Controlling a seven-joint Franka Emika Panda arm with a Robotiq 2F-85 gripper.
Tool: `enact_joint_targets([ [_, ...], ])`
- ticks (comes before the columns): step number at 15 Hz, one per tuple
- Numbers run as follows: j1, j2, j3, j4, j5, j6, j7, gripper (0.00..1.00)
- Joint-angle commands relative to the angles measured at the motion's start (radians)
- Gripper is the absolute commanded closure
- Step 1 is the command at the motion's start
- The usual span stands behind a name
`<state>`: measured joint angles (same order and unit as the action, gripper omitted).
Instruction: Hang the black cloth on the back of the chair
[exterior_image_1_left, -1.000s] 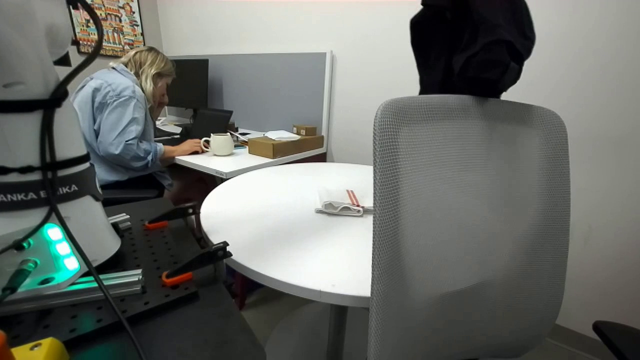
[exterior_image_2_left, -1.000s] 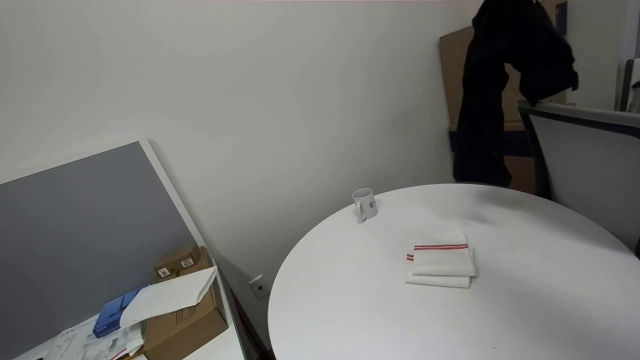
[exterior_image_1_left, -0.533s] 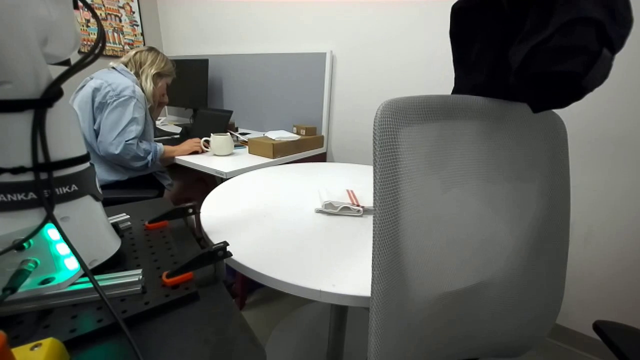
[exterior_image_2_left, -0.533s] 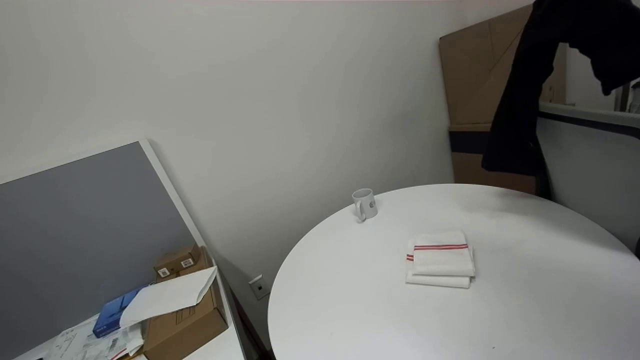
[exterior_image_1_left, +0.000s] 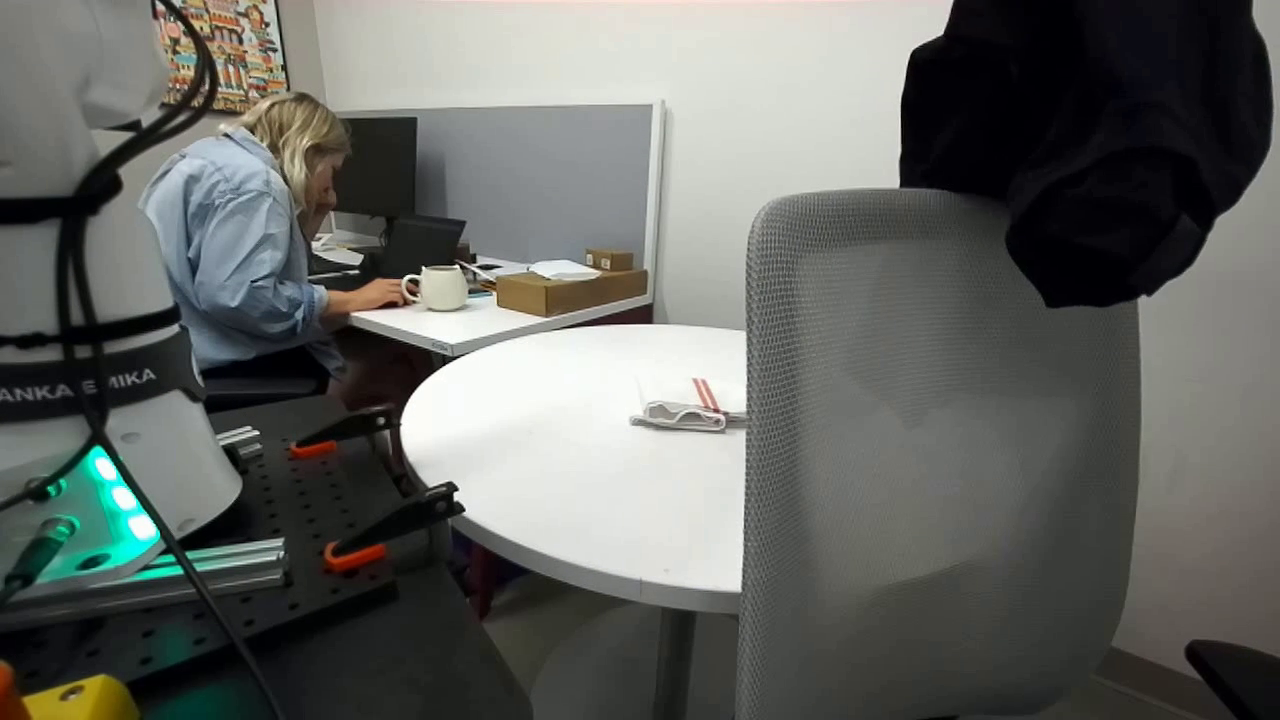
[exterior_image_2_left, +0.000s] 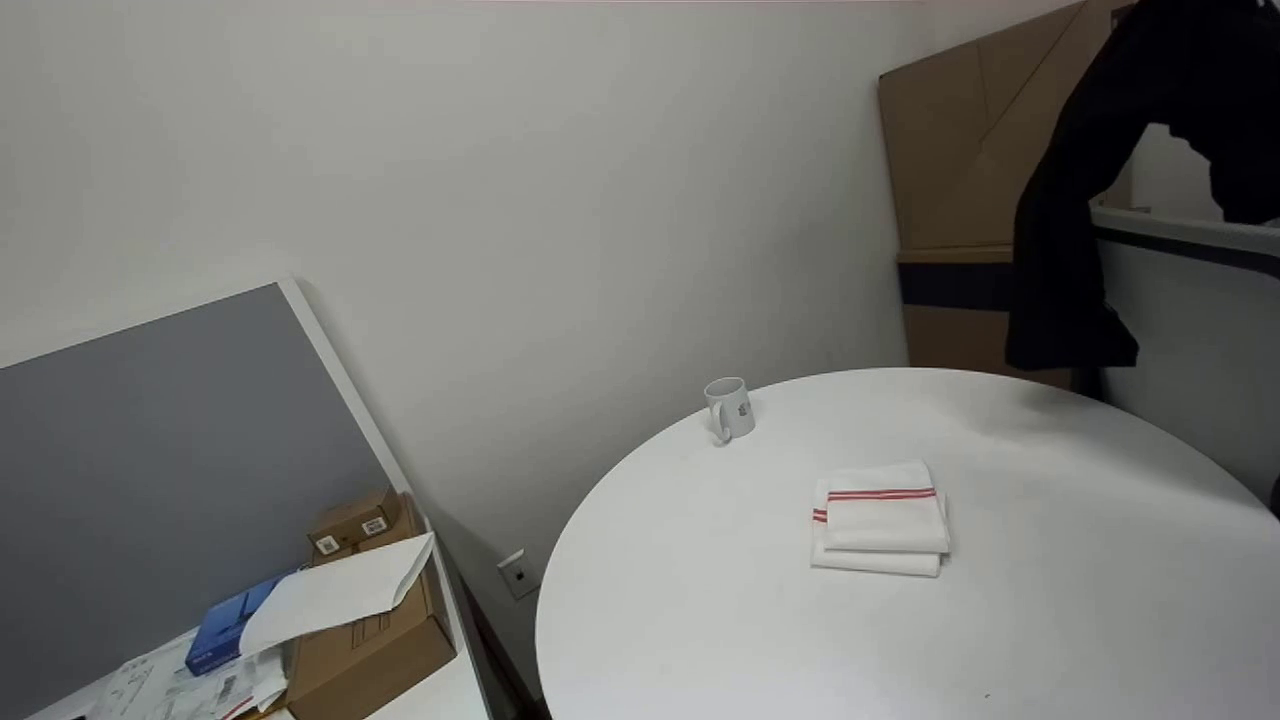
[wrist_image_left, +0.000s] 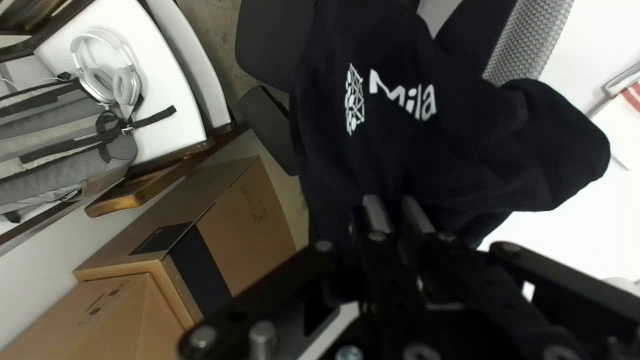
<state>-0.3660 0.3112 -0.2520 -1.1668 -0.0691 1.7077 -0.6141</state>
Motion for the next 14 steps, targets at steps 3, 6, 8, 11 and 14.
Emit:
enact_joint_targets([
  [3, 0.020, 0.003, 0.013, 0.006, -0.016, -0.025, -0.017, 0.41],
  [6, 0.037, -0.024, 0.030, -0.022, -0.007, -0.003, -0.031, 0.19],
  [8, 0.054, -0.050, 0.049, -0.049, 0.005, 0.015, -0.046, 0.05],
  [11, 0.082, -0.088, 0.091, -0.110, 0.045, 0.054, -0.033, 0.00],
  [14, 0.121, -0.108, 0.133, -0.199, 0.075, 0.113, -0.003, 0.00],
])
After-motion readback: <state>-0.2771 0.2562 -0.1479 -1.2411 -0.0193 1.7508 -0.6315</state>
